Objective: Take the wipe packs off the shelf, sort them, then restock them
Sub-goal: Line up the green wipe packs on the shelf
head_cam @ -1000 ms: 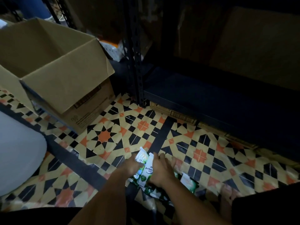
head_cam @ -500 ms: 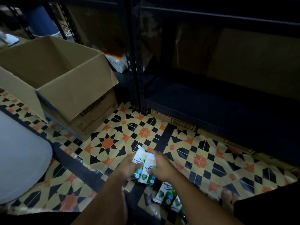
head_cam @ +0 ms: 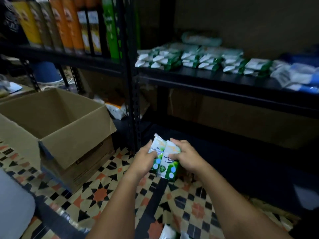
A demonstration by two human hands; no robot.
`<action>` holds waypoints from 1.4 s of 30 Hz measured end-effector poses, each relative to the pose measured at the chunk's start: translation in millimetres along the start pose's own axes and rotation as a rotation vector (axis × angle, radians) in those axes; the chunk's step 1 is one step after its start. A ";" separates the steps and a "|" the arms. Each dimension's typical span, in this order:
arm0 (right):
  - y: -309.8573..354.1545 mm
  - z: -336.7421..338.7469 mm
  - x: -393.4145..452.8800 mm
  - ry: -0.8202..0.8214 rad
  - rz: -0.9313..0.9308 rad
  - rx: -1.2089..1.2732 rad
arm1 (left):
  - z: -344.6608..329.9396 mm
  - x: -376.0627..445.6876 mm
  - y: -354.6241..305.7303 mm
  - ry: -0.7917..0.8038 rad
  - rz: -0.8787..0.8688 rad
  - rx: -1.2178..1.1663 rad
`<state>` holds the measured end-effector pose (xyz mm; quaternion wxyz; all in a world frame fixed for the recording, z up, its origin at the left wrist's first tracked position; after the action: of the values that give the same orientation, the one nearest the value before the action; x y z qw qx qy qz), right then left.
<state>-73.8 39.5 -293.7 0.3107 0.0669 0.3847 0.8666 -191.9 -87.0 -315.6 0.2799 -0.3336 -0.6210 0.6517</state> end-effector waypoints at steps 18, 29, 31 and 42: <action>105.5 273.0 2.4 -0.444 0.178 0.439 | -76.3 67.3 -264.4 -0.033 -0.463 -0.056; 66.5 285.7 65.1 -0.555 -0.002 0.072 | -98.5 103.5 -281.3 -0.259 -0.584 0.449; 66.6 283.7 66.8 -0.525 0.009 -0.089 | -101.5 108.4 -280.6 -0.280 -0.646 0.521; 94.9 282.8 1.5 -0.432 -0.017 -0.331 | -91.3 90.0 -261.9 -0.264 -1.208 0.991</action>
<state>-20.8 168.6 -30.1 0.3995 0.1952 0.1629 0.8808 -189.3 58.9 -63.1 0.6252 0.3045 -0.3602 0.6218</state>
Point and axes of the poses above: each hand's wrist, its own x-axis towards the middle knuckle, its own z-axis out of the back of the hand, y = z × x, the point moved 4 cm from there along x, towards the middle knuckle, and after that the axes turned 14 degrees about -x, right-handed, at the moved point
